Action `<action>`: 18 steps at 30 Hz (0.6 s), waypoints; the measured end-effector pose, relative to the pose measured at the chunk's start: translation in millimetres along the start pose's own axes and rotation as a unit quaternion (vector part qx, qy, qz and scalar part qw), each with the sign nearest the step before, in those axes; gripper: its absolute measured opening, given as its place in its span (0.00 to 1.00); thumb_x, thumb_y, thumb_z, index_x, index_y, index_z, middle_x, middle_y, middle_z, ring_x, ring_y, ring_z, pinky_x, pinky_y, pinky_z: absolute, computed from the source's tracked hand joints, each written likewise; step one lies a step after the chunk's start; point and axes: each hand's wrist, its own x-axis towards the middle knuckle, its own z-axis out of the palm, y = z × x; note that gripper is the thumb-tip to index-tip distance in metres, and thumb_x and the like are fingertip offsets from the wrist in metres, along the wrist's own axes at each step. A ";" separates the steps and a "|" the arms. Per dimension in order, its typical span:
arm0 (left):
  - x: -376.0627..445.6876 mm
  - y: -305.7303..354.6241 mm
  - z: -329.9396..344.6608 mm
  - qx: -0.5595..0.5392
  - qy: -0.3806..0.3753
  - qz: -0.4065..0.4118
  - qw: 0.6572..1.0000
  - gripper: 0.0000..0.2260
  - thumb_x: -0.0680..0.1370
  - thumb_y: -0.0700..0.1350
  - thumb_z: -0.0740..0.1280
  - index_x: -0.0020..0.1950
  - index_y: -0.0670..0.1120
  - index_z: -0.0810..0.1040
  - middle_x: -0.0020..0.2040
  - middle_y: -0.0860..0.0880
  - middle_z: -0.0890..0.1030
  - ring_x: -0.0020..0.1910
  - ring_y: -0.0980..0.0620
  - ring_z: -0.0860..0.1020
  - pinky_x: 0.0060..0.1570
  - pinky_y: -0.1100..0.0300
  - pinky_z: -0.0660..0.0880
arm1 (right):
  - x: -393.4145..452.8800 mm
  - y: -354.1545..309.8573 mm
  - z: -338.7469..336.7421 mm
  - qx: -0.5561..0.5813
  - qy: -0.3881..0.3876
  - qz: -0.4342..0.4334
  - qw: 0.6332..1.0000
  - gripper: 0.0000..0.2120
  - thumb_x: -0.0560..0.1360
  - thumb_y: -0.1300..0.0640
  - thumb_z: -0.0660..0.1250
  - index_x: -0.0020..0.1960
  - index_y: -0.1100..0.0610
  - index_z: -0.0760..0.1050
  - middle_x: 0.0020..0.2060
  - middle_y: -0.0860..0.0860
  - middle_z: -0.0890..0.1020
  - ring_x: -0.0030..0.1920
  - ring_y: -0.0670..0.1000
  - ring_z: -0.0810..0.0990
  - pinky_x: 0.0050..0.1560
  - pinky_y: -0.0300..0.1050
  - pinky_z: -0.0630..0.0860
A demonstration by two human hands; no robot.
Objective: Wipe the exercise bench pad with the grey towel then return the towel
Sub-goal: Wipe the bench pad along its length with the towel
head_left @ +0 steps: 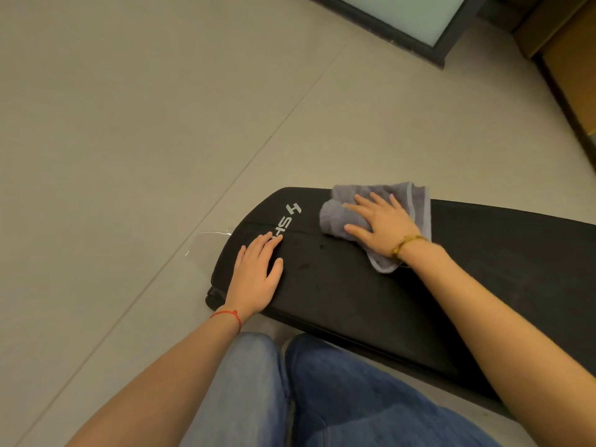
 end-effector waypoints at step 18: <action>-0.7 -0.6 -0.3 0.001 0.007 -0.002 1.000 0.21 0.83 0.51 0.55 0.77 0.53 0.62 0.78 0.53 0.61 0.78 0.54 0.55 0.77 0.52 0.45 | -75.5 -21.3 6.2 0.017 0.028 -0.088 0.996 0.33 0.73 0.32 0.44 0.76 0.40 0.55 0.77 0.46 0.58 0.78 0.53 0.51 0.75 0.52 0.42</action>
